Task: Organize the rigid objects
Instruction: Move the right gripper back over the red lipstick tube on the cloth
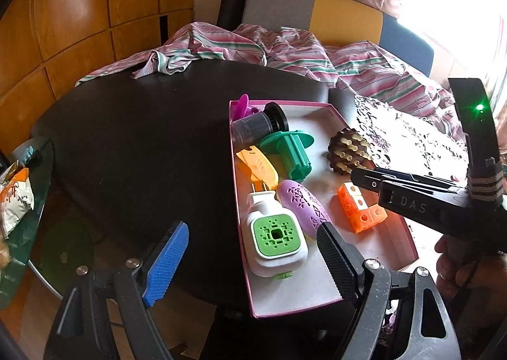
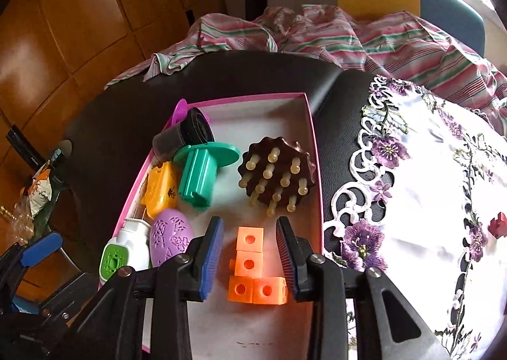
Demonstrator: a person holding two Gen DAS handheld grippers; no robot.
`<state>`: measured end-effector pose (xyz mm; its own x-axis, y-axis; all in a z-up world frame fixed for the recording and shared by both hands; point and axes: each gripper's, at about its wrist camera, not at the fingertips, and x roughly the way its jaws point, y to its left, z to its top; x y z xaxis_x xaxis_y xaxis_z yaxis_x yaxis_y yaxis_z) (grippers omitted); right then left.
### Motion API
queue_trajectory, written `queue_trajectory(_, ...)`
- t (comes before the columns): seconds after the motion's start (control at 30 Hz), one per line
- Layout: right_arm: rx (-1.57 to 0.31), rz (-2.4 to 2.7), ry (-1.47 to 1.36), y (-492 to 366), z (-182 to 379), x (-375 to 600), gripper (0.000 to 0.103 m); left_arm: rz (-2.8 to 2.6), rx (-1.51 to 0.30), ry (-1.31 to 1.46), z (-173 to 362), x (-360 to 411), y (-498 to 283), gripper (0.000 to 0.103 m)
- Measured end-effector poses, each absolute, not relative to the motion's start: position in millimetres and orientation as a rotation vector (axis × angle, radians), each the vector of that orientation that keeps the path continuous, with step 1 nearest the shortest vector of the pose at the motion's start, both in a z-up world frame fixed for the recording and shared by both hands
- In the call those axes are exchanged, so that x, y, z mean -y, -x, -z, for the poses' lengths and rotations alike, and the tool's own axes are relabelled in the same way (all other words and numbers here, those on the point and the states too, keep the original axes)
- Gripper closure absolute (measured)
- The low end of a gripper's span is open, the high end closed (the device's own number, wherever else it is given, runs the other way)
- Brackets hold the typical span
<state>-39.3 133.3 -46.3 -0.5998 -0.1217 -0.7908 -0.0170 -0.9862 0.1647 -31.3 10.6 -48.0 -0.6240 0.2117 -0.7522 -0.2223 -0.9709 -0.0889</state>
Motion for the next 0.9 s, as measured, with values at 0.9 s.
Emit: queue_trajectory(0.9,0.307,2.909,-1.345,-5,11,-214,0.069,-2.556,-0.128,1.115,29,-51,25,0.019)
